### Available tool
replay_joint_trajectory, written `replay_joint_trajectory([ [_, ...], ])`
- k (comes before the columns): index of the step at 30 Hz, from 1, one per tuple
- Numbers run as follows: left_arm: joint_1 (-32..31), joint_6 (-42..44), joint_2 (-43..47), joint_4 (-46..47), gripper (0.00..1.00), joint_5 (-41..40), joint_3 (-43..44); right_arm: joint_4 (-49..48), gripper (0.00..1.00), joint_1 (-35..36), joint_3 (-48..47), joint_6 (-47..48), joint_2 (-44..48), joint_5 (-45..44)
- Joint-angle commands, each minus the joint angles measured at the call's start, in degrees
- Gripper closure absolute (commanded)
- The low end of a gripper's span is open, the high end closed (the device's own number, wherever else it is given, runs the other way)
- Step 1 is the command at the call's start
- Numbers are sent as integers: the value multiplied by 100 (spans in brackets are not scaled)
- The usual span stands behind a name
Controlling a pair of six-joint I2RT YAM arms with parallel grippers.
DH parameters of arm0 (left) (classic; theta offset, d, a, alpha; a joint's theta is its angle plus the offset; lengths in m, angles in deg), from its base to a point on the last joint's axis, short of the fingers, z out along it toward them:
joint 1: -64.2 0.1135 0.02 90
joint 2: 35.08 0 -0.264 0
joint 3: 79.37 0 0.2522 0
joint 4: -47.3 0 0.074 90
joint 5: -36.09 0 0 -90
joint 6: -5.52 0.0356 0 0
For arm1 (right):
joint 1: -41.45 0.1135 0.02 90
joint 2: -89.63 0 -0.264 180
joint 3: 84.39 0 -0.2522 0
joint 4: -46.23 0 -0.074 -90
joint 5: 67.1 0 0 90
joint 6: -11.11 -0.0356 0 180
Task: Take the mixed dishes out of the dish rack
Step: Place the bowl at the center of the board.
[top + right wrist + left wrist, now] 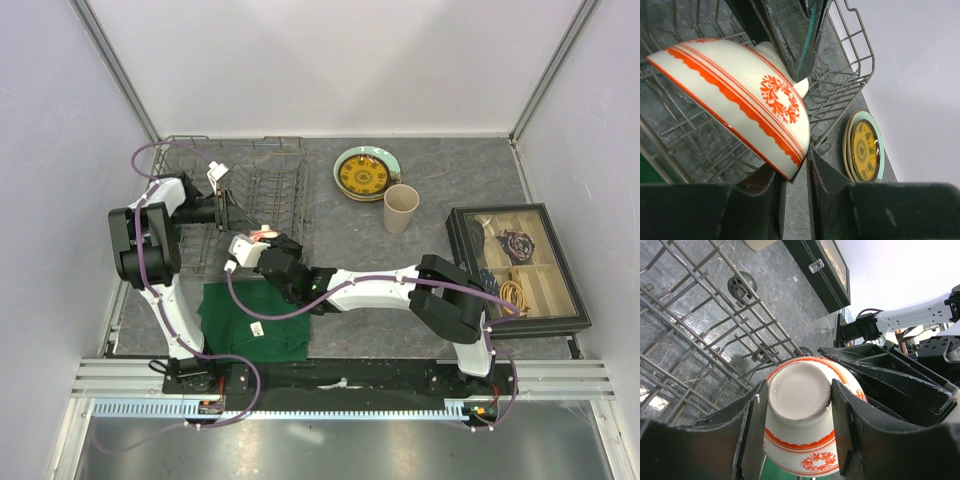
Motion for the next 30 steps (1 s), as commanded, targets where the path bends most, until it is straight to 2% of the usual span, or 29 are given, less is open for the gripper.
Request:
replay_joint_trajectory([
  [1, -97, -74, 379, -859, 98, 528, -37, -471, 87, 75, -368, -57, 14, 127],
  [5, -97, -127, 309, -859, 97, 546, -2, -295, 100, 67, -439, -154, 84, 144],
  [13, -97, -118, 212, -876, 96, 555, 42, -312, 100, 67, -412, -110, 58, 170],
  [19, -71, 197, 90, -1192, 96, 555, 253, -374, 100, -21, -474, 21, 23, 144],
  [30, 421, -4, 63, -1193, 91, 493, 895, -207, 100, -311, -974, 136, -91, 258],
])
